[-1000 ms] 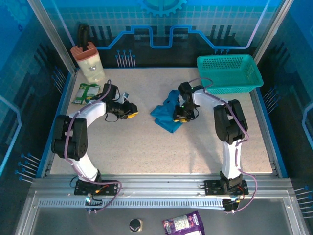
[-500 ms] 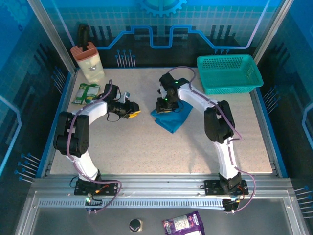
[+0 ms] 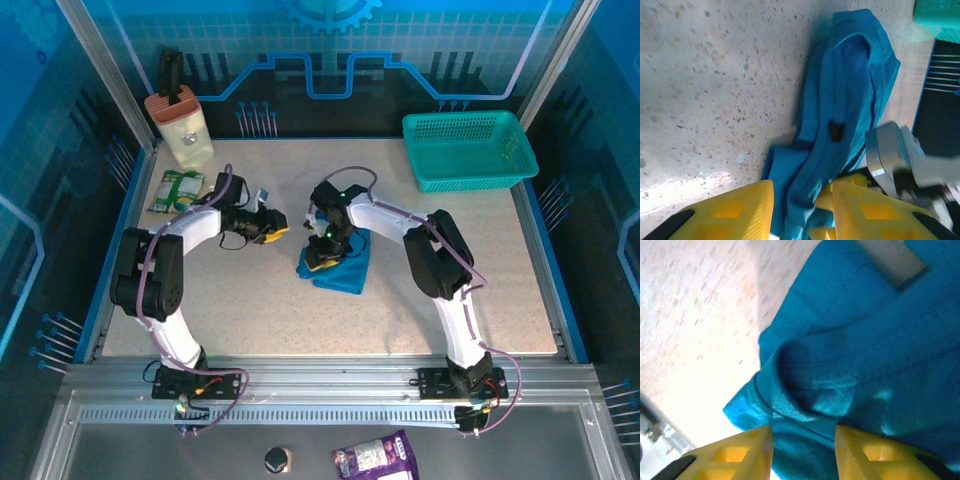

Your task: Fold the inside-out t-shirt

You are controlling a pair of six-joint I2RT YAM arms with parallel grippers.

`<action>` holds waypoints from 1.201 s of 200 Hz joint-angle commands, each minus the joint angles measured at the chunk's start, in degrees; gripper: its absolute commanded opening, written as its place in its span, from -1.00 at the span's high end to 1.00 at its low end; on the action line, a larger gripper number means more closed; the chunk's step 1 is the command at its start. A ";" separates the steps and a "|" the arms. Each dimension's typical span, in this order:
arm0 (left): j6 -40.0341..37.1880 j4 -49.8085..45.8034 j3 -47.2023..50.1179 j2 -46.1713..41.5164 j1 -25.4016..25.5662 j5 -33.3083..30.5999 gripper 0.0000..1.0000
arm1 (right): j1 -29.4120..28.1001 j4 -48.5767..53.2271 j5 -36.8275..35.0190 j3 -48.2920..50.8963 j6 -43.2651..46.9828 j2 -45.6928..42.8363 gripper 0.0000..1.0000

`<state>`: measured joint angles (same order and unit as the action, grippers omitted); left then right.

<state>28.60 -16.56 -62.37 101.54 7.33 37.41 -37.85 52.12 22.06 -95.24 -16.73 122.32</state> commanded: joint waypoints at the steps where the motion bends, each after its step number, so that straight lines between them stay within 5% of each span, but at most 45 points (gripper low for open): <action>1: 0.79 -0.18 1.32 -0.20 3.00 2.32 0.25 | 1.43 0.88 4.23 2.00 0.95 -6.95 0.23; 101: -4.71 -12.81 -0.63 4.81 13.53 -11.60 -0.05 | 11.46 -4.83 0.62 16.47 -8.54 -19.00 0.21; 146: -4.18 -12.09 -1.06 6.99 14.99 -9.06 -0.10 | 11.74 -4.74 -0.69 19.67 -9.16 -19.05 0.19; 185: -0.46 -6.22 0.82 6.83 14.99 -2.88 0.02 | 13.01 -6.23 -6.01 25.65 -11.19 -18.11 0.15; 240: 2.53 -1.24 1.67 5.56 14.99 2.50 0.45 | 13.77 -15.66 2.46 31.26 -14.57 -17.39 0.18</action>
<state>28.97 -21.39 -61.80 107.79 21.91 34.89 -24.40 41.45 20.18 -65.39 -28.86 104.79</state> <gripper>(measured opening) 0.313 0.421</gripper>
